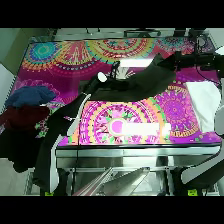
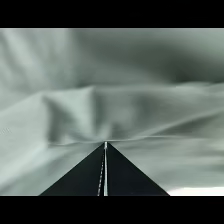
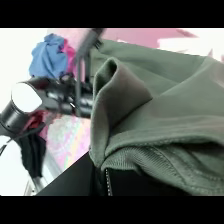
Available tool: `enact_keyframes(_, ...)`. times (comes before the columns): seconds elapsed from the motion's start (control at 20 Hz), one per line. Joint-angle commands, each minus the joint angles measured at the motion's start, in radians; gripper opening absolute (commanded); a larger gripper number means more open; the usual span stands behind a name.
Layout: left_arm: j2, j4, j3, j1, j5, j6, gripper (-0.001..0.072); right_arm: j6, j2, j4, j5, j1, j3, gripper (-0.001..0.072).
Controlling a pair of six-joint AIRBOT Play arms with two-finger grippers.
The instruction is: Fold the shirts.
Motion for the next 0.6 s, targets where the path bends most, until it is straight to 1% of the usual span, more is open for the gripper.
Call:
enact_keyframes(0.0, 0.127, -0.195, -0.008, 0.095, -0.146, 0.066, 0.0014, 0.025, 0.001, 0.035, -0.024, 0.038, 0.003, 0.0017)
enact_keyframes(0.1, 0.26, -0.223, -0.059, 0.19, -0.231, 0.081, 0.0014, 0.025, 0.001, 0.069, -0.113, 0.101, 0.003, 0.0017)
enact_keyframes(0.2, 0.369, -0.23, -0.075, 0.297, -0.348, 0.08, 0.0014, 0.024, -0.002, 0.098, -0.254, 0.205, 0.003, 0.0017)
enact_keyframes(0.35, 0.467, -0.237, -0.076, 0.424, -0.468, 0.081, 0.0015, 0.016, -0.04, 0.098, -0.58, 0.452, 0.003, 0.0018)
enact_keyframes(0.5, 0.51, -0.237, -0.076, 0.506, -0.534, 0.082, 0.0015, -0.061, -0.156, 0.099, -0.982, 0.726, 0.003, 0.0018)
enact_keyframes(0.55, 0.51, -0.238, -0.076, 0.525, -0.56, 0.082, 0.0016, -0.065, -0.204, 0.109, -1.111, 0.809, 0.003, 0.0033)
